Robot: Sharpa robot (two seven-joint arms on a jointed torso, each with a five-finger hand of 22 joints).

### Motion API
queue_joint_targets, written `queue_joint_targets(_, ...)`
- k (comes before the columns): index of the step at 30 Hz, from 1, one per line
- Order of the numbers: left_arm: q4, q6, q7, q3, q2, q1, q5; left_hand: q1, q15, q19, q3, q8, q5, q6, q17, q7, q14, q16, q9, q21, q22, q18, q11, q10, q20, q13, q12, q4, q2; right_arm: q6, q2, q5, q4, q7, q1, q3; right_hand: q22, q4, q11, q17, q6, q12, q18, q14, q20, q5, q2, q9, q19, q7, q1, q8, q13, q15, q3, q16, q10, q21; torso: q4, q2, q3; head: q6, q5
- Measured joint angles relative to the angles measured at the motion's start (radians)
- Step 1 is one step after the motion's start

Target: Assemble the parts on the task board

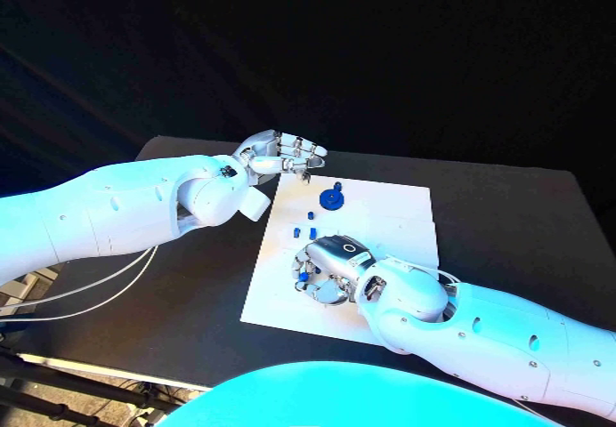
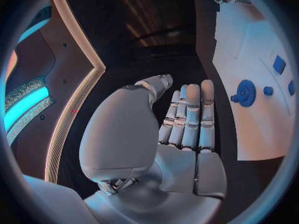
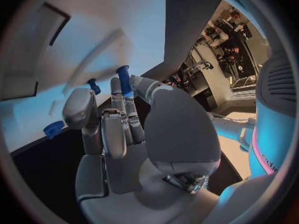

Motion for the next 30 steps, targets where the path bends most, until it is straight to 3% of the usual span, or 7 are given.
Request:
queue_joint_targets(2,0.0,0.0,0.0,0.0,0.0,0.0,0.0,0.0,0.0,0.0,0.0,0.0,0.0,0.0,0.0,0.0,0.0,0.0,0.0,0.0,0.0,0.0,0.0,0.0,0.0,0.0,0.001,0.0,0.0,-0.001,0.001,-0.001,-0.002,-0.001,-0.001,-0.002,0.0,-0.015,-0.005,-0.001,-0.019,-0.002,0.0,0.002,0.003,0.008,-0.024,-0.009,-0.003,0.008,-0.024,-0.017,0.001,0.005,0.006,0.0,-0.005,-0.005,0.0001,0.0,0.0,0.0,0.0)
queue_joint_targets(4,0.0,0.0,0.0,0.0,0.0,0.0,0.0,0.0,0.0,0.0,0.0,0.0,0.0,0.0,0.0,0.0,0.0,0.0,0.0,0.0,0.0,0.0,0.0,0.0,0.0,0.0,0.004,0.0,0.0,-0.003,0.003,-0.001,-0.002,-0.001,-0.003,-0.004,0.0,-0.006,-0.013,-0.001,-0.037,-0.004,0.0,0.001,0.007,0.013,-0.043,-0.017,-0.007,0.011,-0.044,-0.033,0.004,0.01,-0.011,0.0,-0.014,-0.013,0.0003,0.0,-0.0003,0.0,0.0)
queue_joint_targets(6,0.0,0.0,-0.001,0.0,0.0,0.0,0.0,0.0,0.0,0.0,0.0,0.0,0.0,0.0,0.0,0.0,0.0,0.0,0.0,0.0,0.0,0.0,0.0,0.0,0.0,0.0,0.004,0.0,0.0,-0.005,0.003,-0.001,-0.001,-0.001,-0.005,-0.006,0.0,0.001,-0.007,-0.001,-0.045,-0.008,0.0,0.0,0.007,0.015,-0.053,-0.022,-0.007,0.011,-0.053,-0.044,0.01,0.011,-0.02,0.0,-0.027,-0.013,0.0002,0.0,-0.0007,0.0,0.0)
queue_joint_targets(19,0.0,0.003,-0.003,0.0,-0.001,0.0,0.0,0.0,0.0,0.0,0.0,0.0,0.0,0.0,0.0,0.0,0.0,0.0,0.0,0.0,0.0,0.0,0.0,0.0,0.0,0.0,0.003,0.0,0.0,-0.042,-0.008,0.001,0.011,-0.012,-0.011,-0.008,0.0,0.014,0.006,-0.006,-0.065,-0.008,0.0,0.004,0.01,0.013,-0.073,-0.035,-0.01,0.012,-0.073,-0.072,0.01,0.014,-0.053,-0.004,-0.061,-0.034,-0.0012,-0.001,0.0,0.001,0.0)
queue_joint_targets(26,-0.001,0.004,-0.005,0.0,-0.002,0.0,0.0,0.0,0.0,0.0,0.0,0.0,0.0,-0.003,0.0,-0.003,0.0,0.0,0.0,0.0,0.0,0.0,0.0,-0.007,0.0,0.001,0.003,0.0,0.0,-0.092,-0.034,0.004,0.037,-0.02,-0.013,-0.008,0.0,0.026,0.011,-0.014,-0.084,0.001,0.0,0.004,0.018,0.017,-0.091,-0.044,-0.018,0.017,-0.066,-0.099,0.017,0.021,-0.105,-0.004,-0.127,-0.069,-0.0012,-0.001,0.0006,0.004,-0.002)
queue_joint_targets(30,-0.001,0.005,-0.005,0.0,-0.003,0.0,0.0,0.0,0.0,0.0,0.0,0.0,0.0,-0.003,0.0,-0.003,0.0,0.0,0.0,0.0,0.0,0.0,0.0,-0.007,0.0,0.001,0.003,0.0,0.0,-0.122,-0.07,0.007,0.072,-0.022,-0.013,-0.006,0.0,0.036,0.014,-0.024,-0.098,0.031,0.0,0.002,0.023,0.017,-0.083,-0.049,-0.023,0.015,-0.049,-0.117,0.025,0.023,-0.157,-0.009,-0.172,-0.095,-0.0012,-0.001,0.0006,0.006,-0.006)
